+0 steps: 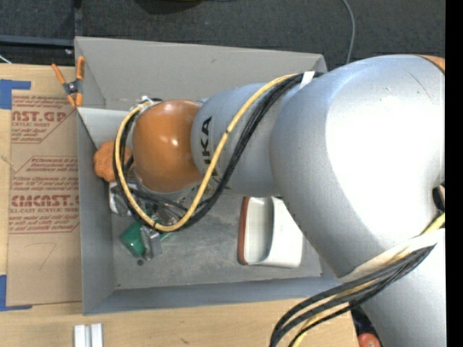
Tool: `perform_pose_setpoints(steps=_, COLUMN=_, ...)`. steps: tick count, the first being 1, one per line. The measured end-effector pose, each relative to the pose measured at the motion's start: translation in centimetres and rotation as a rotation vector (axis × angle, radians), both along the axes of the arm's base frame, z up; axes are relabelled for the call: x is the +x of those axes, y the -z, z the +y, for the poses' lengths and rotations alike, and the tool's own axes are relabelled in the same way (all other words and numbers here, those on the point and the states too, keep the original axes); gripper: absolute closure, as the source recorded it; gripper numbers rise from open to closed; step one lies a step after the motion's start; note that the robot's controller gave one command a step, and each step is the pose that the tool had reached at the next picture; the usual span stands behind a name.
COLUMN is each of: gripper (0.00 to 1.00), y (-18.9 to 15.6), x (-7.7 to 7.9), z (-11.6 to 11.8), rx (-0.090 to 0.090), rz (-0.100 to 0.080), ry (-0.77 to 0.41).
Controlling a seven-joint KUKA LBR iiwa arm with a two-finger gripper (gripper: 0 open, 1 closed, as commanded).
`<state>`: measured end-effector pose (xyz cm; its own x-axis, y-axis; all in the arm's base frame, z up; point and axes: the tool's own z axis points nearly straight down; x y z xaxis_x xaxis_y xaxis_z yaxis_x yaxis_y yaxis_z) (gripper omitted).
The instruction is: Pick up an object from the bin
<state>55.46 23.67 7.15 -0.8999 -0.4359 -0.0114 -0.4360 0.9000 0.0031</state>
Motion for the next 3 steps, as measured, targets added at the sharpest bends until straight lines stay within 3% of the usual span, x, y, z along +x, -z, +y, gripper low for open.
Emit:
perform_pose_setpoints(steps=1, gripper=1.0, y=0.2, x=0.9, z=0.0, rx=-0.004, rz=0.0, ry=-0.707)
perform_pose_setpoints(steps=2, gripper=1.0, y=0.2, x=0.8, z=0.1, rx=-0.002, rz=0.0, ry=-0.706)
perform_pose_setpoints(steps=3, gripper=1.0, y=-2.2, x=0.6, z=0.1, rx=-0.001, rz=0.008, ry=-0.706)
